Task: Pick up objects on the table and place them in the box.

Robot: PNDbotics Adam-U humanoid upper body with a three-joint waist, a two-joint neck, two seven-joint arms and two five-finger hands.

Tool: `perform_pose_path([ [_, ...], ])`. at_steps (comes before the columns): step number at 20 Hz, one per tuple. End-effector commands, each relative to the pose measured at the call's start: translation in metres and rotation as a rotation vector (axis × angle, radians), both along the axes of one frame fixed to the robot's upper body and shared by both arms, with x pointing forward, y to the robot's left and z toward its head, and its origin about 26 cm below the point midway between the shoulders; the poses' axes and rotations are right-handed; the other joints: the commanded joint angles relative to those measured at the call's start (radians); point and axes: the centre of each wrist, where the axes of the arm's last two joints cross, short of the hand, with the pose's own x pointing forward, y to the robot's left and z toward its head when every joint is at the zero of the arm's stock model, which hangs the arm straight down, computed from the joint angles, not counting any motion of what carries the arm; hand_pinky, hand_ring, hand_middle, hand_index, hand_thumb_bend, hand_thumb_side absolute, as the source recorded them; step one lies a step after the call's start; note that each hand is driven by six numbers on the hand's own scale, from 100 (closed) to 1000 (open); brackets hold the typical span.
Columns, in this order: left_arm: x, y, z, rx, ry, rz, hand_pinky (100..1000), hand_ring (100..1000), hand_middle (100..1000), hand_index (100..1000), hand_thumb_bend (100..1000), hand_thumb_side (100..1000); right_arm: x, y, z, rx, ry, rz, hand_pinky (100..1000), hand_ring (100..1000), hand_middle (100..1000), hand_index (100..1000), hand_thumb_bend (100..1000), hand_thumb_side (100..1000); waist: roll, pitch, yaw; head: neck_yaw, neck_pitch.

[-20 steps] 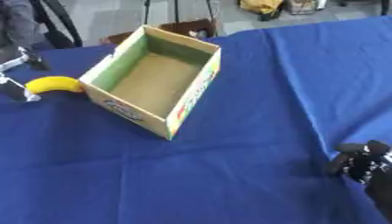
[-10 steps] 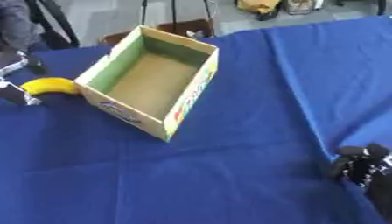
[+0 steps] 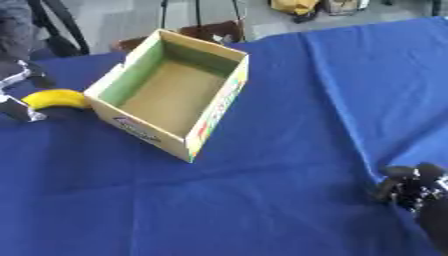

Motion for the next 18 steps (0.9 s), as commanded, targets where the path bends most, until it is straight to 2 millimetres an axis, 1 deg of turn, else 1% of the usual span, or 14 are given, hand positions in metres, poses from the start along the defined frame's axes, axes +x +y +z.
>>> perform_pose_path([
  [1, -0.0051, 0.0094, 0.0107, 0.023, 0.002, 0.021, 785, 650, 583, 706, 600, 184, 0.0003, -0.0014, 0.0115, -0.013, -0.037, 0.000, 634, 586, 534, 741, 100, 960, -0.002, -0.014, -0.003, -0.003, -0.013],
  [4, -0.0052, 0.0095, 0.0095, 0.027, 0.016, 0.021, 779, 636, 574, 698, 585, 177, 0.0003, -0.0018, 0.0114, -0.013, -0.036, -0.001, 634, 586, 534, 741, 100, 960, -0.002, -0.016, -0.004, -0.003, -0.014],
  [7, -0.0053, 0.0095, 0.0085, 0.027, 0.023, 0.024, 769, 616, 558, 683, 533, 148, 0.0004, -0.0021, 0.0115, -0.013, -0.035, -0.001, 634, 586, 534, 741, 100, 959, -0.001, -0.018, -0.005, -0.004, -0.015],
  [10, -0.0053, 0.0094, 0.0079, 0.025, 0.029, 0.024, 757, 592, 543, 661, 505, 144, 0.0004, -0.0025, 0.0114, -0.013, -0.034, -0.002, 634, 586, 534, 741, 100, 959, 0.001, -0.020, -0.006, -0.005, -0.014],
  [11, -0.0051, 0.0091, 0.0079, 0.026, 0.032, 0.021, 743, 581, 525, 643, 474, 146, 0.0004, -0.0025, 0.0114, -0.013, -0.034, -0.001, 634, 586, 534, 741, 100, 959, 0.001, -0.021, -0.006, -0.006, -0.013],
  [12, -0.0051, 0.0089, 0.0081, 0.026, 0.033, 0.018, 737, 575, 520, 637, 465, 145, 0.0004, -0.0026, 0.0113, -0.013, -0.034, -0.002, 634, 586, 534, 741, 100, 959, 0.001, -0.022, -0.006, -0.006, -0.012],
  [14, -0.0050, 0.0084, 0.0086, 0.027, 0.035, 0.011, 709, 535, 489, 607, 429, 142, 0.0003, -0.0030, 0.0110, -0.013, -0.032, -0.002, 634, 586, 534, 741, 100, 959, 0.001, -0.024, -0.006, -0.007, -0.011],
  [16, -0.0048, 0.0079, 0.0082, 0.027, 0.039, 0.007, 628, 473, 439, 552, 392, 136, 0.0002, -0.0033, 0.0108, -0.013, -0.031, -0.003, 634, 586, 534, 741, 100, 957, 0.001, -0.026, -0.006, -0.007, -0.011],
  [18, -0.0047, 0.0076, 0.0071, 0.025, 0.043, 0.006, 593, 447, 417, 533, 370, 132, 0.0002, -0.0035, 0.0107, -0.012, -0.031, -0.002, 634, 587, 534, 741, 100, 956, 0.000, -0.029, -0.006, -0.009, -0.011],
])
